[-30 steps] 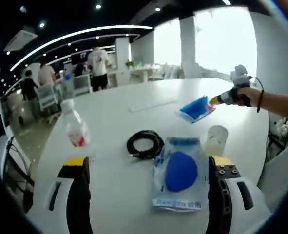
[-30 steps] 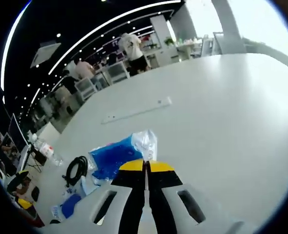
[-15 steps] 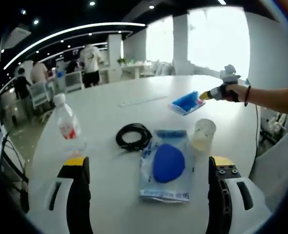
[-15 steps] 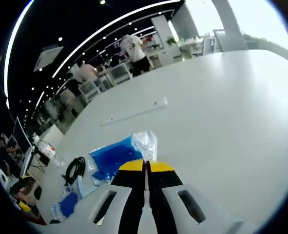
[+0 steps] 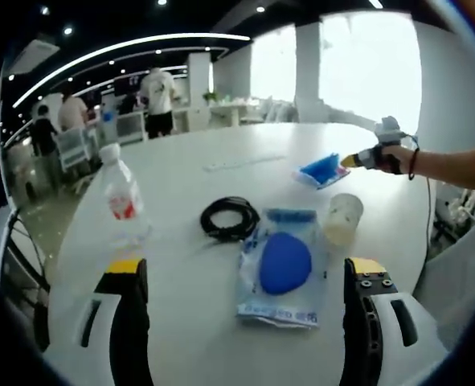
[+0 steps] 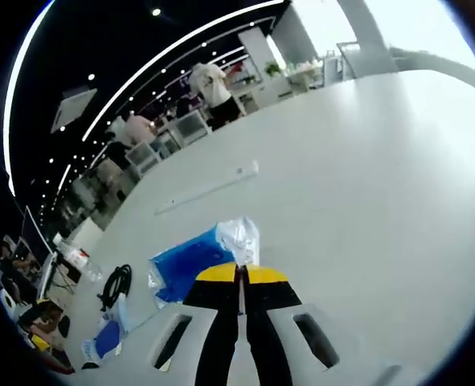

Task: Arrange the tabletop items into an orderly group along one side of the table until the central work area is clear of visible clutter.

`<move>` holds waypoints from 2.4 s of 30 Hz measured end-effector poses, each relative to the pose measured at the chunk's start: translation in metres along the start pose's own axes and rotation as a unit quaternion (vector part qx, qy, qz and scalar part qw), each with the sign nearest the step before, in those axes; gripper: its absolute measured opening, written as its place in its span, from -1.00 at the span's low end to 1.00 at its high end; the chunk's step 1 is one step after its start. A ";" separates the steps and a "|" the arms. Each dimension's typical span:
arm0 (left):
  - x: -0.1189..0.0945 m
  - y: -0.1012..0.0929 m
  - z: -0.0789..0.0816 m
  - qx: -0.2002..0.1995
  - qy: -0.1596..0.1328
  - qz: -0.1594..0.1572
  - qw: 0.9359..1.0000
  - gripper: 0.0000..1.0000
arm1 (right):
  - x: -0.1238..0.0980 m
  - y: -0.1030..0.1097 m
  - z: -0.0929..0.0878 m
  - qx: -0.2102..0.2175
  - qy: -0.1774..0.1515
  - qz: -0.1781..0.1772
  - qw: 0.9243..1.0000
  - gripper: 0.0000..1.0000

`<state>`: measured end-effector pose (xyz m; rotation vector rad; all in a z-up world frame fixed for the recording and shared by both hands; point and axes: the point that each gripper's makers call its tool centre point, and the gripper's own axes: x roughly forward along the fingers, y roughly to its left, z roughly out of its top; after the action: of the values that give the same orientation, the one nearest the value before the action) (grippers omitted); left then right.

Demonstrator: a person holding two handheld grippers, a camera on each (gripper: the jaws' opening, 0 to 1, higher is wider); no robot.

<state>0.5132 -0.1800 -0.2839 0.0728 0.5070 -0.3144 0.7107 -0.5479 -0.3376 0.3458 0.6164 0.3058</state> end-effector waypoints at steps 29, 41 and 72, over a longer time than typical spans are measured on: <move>0.002 -0.001 -0.008 -0.011 0.016 -0.004 1.000 0.98 | 0.023 -0.037 -0.017 -0.035 0.006 -0.027 0.999 -0.88; 0.000 -0.003 -0.006 -0.011 0.016 -0.007 1.000 0.98 | 0.014 -0.031 -0.009 -0.019 -0.008 -0.033 0.999 -0.32; -0.010 -0.011 0.007 -0.007 0.000 -0.027 1.000 0.99 | -0.036 0.109 -0.047 -0.157 0.045 0.158 0.974 0.98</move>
<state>0.5041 -0.1885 -0.2730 0.0461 0.5106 -0.3632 0.6352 -0.4530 -0.3118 0.1231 0.5898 0.7193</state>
